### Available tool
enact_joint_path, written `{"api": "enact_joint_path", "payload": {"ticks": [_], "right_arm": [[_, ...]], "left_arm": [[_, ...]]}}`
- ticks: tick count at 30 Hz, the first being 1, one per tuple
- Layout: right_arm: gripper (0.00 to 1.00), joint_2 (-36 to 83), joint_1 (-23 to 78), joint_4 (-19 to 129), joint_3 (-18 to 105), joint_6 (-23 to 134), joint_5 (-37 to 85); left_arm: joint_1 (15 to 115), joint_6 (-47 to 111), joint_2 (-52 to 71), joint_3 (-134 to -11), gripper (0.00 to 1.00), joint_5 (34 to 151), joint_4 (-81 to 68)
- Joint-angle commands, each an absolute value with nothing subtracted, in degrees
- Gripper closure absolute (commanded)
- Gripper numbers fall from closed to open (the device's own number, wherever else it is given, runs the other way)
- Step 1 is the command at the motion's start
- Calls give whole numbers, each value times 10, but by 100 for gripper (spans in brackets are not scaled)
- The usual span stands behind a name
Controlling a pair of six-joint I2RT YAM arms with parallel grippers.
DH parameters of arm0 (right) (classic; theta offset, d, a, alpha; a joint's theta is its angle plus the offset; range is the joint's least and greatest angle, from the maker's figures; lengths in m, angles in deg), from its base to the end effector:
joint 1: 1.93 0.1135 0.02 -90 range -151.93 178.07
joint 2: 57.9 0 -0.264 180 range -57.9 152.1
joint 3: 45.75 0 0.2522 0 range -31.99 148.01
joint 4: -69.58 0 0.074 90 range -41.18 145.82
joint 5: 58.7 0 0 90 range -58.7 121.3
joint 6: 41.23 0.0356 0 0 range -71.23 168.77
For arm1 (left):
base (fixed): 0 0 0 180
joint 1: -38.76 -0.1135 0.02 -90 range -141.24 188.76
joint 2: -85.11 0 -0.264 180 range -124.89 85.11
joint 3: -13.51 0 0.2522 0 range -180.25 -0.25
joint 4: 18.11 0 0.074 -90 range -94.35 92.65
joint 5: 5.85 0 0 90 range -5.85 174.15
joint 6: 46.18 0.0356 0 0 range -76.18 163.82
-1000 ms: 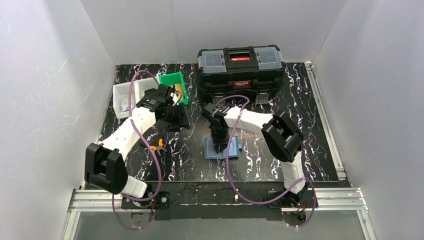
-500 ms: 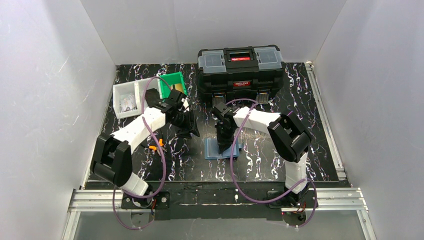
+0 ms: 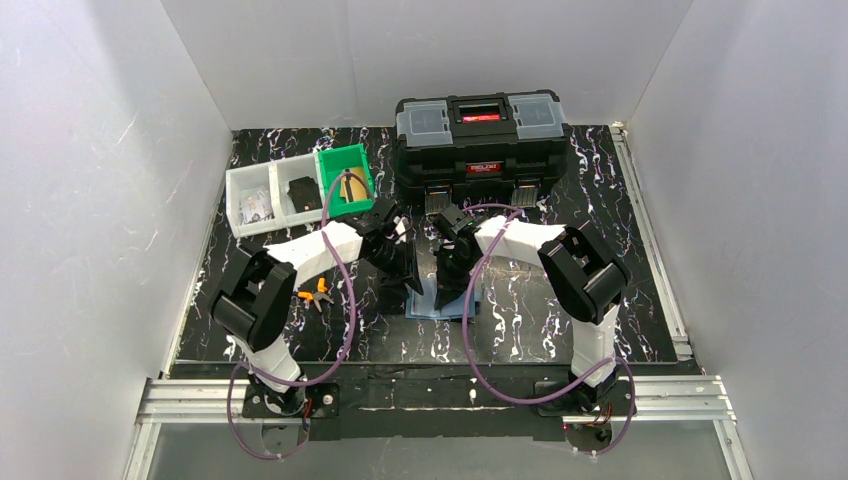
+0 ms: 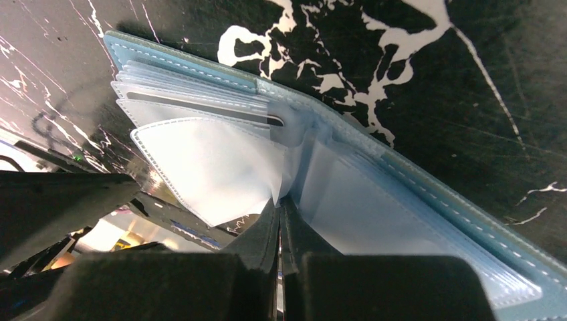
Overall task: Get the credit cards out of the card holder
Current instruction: Remove the credit card from the card holder.
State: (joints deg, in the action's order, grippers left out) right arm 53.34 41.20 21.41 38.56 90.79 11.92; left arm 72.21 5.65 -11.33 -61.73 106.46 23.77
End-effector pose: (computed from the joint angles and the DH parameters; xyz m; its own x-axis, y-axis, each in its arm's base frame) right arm 0.2606 0.2603 0.1414 -0.9973 -0.0690 0.0236 -0.0533 0.9104 0.4104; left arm 0.2705 -0.1949 0.1893 -0.9887 -0.0321 -0.1468 0.0539 0.8361 -0.5459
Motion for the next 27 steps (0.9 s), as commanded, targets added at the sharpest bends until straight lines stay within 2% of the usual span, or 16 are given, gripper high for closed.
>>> {"api": "enact_joint_path", "payload": {"ticks": [1, 27], "right_arm": [[97, 580, 425, 228, 340, 899, 173], [98, 579, 420, 228, 338, 897, 171]], "left_arm": [[734, 42, -121, -611, 61, 1079, 220], [747, 46, -142, -588, 63, 1068, 190]]}}
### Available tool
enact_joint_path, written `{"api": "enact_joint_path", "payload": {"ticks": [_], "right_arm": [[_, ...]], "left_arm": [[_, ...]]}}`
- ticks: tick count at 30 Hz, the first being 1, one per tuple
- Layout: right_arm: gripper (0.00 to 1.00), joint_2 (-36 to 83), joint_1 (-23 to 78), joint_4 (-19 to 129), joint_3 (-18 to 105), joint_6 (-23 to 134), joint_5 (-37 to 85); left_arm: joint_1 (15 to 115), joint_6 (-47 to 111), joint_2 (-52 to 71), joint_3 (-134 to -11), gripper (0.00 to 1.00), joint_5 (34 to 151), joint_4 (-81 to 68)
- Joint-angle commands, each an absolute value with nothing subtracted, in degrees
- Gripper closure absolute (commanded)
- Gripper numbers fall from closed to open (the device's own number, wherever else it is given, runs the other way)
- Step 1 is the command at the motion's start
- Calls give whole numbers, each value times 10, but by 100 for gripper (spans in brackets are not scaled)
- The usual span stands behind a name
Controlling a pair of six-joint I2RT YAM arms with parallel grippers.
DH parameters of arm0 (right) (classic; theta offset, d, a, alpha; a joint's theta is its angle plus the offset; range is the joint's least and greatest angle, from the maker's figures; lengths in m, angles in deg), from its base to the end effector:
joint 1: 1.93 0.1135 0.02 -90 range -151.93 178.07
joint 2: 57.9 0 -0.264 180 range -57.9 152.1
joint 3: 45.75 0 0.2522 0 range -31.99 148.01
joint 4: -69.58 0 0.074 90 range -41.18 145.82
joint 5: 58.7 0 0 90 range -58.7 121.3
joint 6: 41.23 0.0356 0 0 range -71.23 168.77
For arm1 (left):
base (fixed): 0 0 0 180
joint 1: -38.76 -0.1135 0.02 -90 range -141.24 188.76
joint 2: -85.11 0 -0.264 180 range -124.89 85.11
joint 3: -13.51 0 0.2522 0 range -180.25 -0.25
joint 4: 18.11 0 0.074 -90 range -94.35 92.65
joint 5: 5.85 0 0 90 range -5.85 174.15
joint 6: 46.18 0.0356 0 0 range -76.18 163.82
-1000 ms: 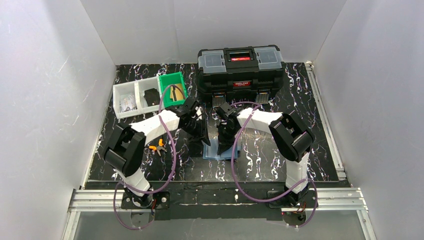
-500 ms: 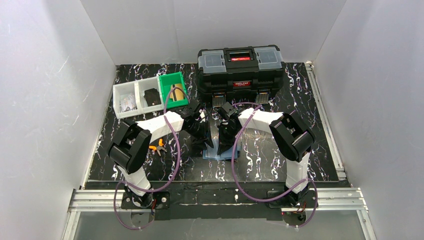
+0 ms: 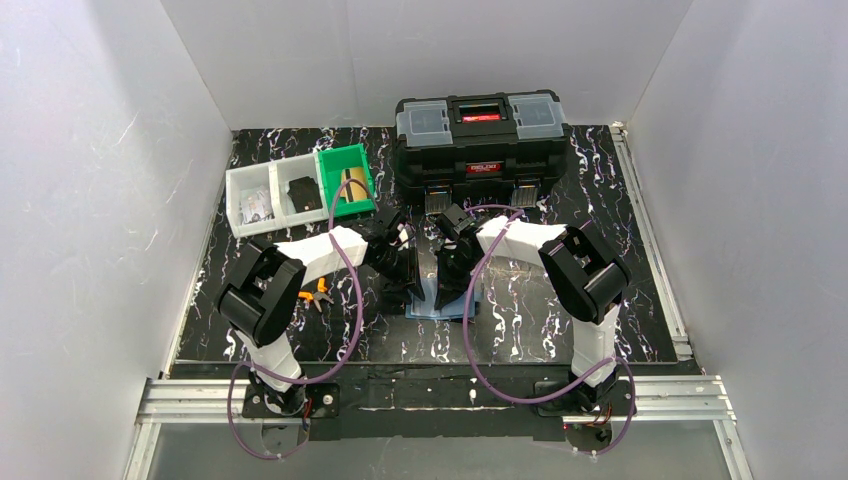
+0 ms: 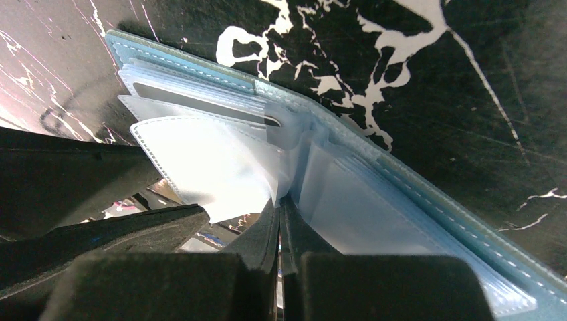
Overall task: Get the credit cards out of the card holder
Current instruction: Remove the credit card from the card holder.
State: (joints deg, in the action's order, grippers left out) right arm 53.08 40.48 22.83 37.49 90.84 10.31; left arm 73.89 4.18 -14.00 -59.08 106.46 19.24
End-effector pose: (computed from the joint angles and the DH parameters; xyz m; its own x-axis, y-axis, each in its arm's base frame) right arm 0.2619 0.2565 0.1393 -0.9974 -0.0638 0.0328 -0.0432 0.8992 0.4354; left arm 0.2658 -0.2036 0.1656 -0.9923 -0.0235 -0.1217 0.0468 0.8382 -0.5434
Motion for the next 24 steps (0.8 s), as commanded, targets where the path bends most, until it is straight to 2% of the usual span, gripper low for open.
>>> {"api": "enact_joint_path", "payload": {"ticks": [1, 24], "right_arm": [[98, 579, 420, 227, 338, 898, 171], [98, 582, 418, 225, 340, 895, 171]], "left_arm": [[747, 47, -142, -588, 63, 1067, 191], [783, 46, -153, -604, 66, 1045, 191]]}}
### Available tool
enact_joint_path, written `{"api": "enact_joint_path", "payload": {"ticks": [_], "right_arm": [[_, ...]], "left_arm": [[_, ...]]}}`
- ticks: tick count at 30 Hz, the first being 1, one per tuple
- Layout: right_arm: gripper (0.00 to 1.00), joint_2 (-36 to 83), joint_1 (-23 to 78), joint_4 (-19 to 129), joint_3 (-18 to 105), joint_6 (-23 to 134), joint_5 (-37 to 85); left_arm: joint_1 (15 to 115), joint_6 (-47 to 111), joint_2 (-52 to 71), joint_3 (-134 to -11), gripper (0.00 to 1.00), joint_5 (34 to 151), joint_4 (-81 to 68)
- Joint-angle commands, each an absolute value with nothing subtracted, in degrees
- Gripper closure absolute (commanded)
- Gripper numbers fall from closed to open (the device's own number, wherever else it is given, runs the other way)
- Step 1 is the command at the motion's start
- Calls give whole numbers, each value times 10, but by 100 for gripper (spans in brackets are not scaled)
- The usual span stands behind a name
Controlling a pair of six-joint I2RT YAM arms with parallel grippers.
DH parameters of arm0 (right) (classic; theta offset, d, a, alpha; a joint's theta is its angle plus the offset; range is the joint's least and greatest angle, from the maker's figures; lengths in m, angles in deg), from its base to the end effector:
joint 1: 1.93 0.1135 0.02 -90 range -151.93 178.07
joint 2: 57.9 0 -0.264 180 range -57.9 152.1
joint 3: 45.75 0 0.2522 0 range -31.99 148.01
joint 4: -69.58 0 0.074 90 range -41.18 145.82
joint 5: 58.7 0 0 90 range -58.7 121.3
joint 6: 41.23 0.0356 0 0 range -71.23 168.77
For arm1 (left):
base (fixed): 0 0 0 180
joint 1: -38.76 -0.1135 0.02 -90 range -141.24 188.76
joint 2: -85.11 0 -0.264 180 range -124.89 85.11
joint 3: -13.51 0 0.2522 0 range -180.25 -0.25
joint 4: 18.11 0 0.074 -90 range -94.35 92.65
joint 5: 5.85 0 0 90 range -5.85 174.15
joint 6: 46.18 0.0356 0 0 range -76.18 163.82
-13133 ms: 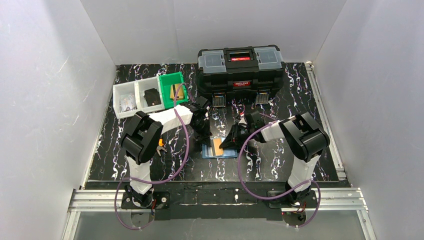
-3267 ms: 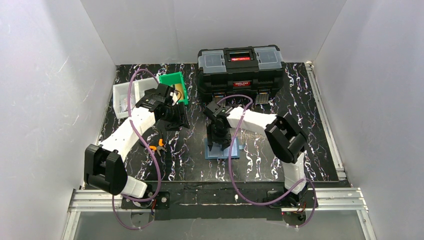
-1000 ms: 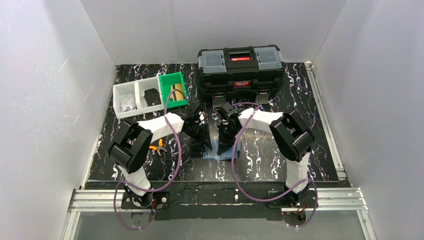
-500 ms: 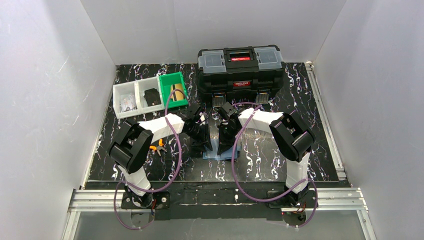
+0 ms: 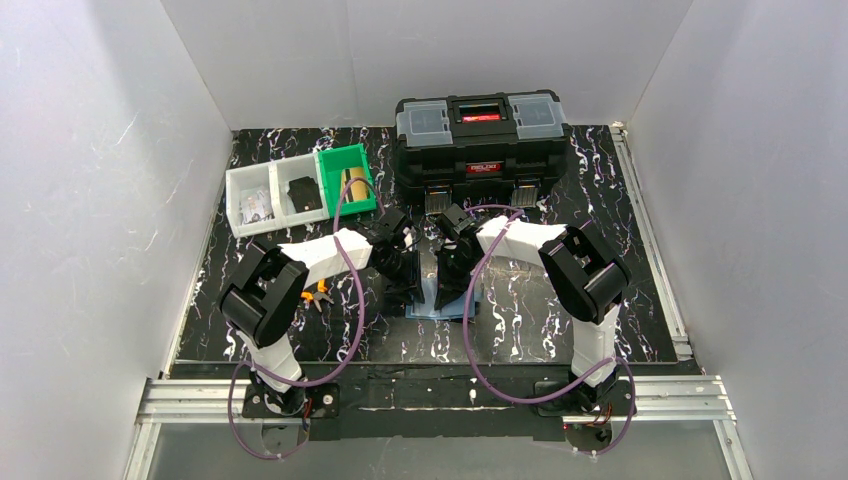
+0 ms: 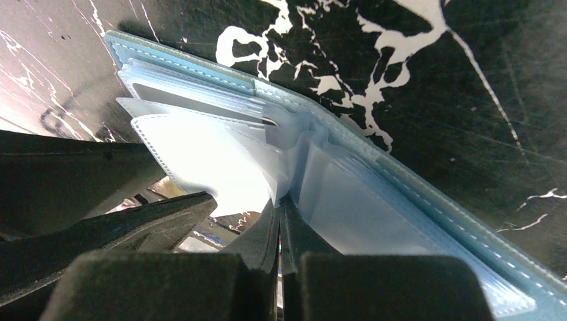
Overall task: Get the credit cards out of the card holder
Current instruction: Remove the credit card from the card holder.
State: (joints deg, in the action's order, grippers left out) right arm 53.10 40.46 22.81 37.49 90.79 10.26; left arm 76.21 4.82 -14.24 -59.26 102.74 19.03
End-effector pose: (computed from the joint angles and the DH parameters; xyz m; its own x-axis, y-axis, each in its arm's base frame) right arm 0.2620 0.2564 0.1392 -0.9974 -0.0645 0.0335 -0.0435 0.8991 0.4356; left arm 0.2600 -0.2134 0.1645 -0.9864 0.0042 -0.1642 0.0870 0.8612 -0.5008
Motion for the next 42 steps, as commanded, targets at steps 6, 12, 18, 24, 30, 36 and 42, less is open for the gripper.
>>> {"api": "enact_joint_path", "payload": {"ticks": [6, 12, 18, 24, 30, 36, 42], "right_arm": [[98, 582, 418, 226, 339, 896, 171], [98, 582, 418, 228, 337, 896, 171], [98, 583, 418, 229, 337, 896, 170], [98, 583, 417, 228, 337, 896, 169], [98, 582, 417, 227, 336, 896, 170], [98, 582, 417, 227, 337, 896, 171], [98, 580, 416, 226, 334, 896, 172]], "left_arm": [[785, 43, -129, -605, 67, 1020, 198], [784, 47, -92, -603, 67, 997, 209], [785, 47, -78, -603, 67, 997, 218], [784, 48, -83, -602, 66, 1002, 219], [785, 49, -69, -609, 65, 979, 233], [785, 54, -80, -610, 65, 989, 233], [788, 51, -97, -608, 64, 1005, 217]]}}
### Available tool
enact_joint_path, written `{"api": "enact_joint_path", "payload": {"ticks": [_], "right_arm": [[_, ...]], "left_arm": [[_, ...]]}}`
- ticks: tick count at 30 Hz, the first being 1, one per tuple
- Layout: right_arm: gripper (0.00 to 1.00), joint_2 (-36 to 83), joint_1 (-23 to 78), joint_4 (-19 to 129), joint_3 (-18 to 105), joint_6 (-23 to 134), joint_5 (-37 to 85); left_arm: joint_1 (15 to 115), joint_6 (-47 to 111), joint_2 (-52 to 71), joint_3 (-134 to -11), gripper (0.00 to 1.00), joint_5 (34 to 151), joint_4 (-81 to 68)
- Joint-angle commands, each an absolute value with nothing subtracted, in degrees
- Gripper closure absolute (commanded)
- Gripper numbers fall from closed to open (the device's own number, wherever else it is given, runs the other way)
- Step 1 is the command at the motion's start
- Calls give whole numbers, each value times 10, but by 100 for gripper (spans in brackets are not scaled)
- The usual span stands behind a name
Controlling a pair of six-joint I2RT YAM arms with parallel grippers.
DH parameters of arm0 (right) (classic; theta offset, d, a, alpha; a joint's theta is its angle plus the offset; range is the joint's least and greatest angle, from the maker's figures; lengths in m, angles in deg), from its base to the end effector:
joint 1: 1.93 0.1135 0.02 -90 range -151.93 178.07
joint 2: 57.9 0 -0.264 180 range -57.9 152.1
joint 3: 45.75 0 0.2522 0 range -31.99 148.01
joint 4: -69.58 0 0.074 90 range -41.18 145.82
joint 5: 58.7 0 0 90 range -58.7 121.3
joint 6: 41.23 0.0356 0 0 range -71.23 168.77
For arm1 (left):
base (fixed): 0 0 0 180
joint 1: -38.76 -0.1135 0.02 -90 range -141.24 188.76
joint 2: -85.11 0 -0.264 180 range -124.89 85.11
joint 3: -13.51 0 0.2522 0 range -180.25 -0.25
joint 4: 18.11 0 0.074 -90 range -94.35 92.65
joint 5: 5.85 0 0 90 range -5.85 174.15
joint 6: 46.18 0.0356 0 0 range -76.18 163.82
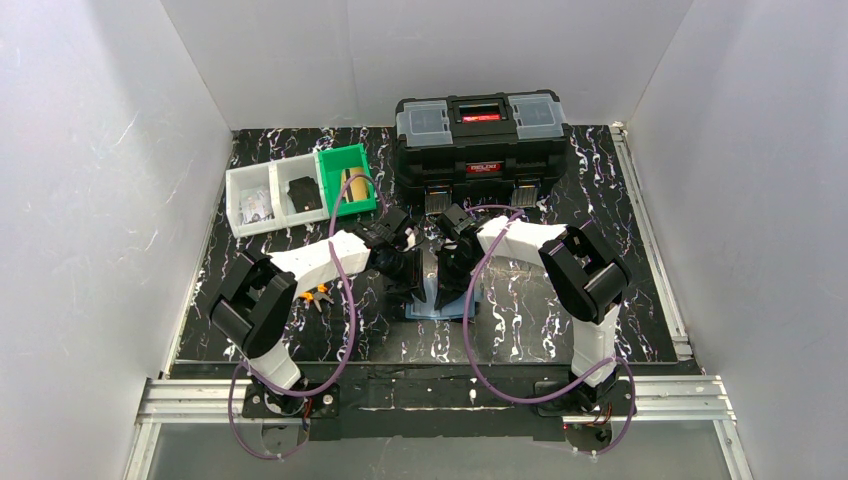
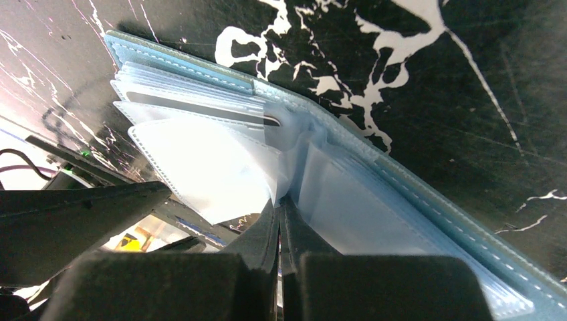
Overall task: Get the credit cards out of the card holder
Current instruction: Remove the credit card from the card holder.
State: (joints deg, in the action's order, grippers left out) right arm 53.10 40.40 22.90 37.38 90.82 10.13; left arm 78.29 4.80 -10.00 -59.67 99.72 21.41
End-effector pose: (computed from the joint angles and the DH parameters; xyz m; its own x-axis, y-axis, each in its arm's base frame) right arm 0.2620 0.2560 0.1387 -0.9973 -0.0636 0.0353 -0.0418 0.8985 0.4369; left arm 0.2478 -0.2169 0.1871 -0.9747 0.0180 -0.2229 0.1267 0.8658 -0.4841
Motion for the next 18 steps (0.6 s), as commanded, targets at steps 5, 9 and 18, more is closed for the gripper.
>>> {"api": "enact_joint_path", "payload": {"ticks": [5, 9, 18], "right_arm": [[98, 579, 415, 225, 335, 895, 172], [98, 579, 414, 224, 334, 894, 173], [98, 579, 413, 223, 334, 894, 173]], "left_arm": [[789, 49, -114, -601, 64, 1005, 209], [789, 50, -123, -599, 64, 1003, 205], [791, 56, -138, -596, 64, 992, 205]]}}
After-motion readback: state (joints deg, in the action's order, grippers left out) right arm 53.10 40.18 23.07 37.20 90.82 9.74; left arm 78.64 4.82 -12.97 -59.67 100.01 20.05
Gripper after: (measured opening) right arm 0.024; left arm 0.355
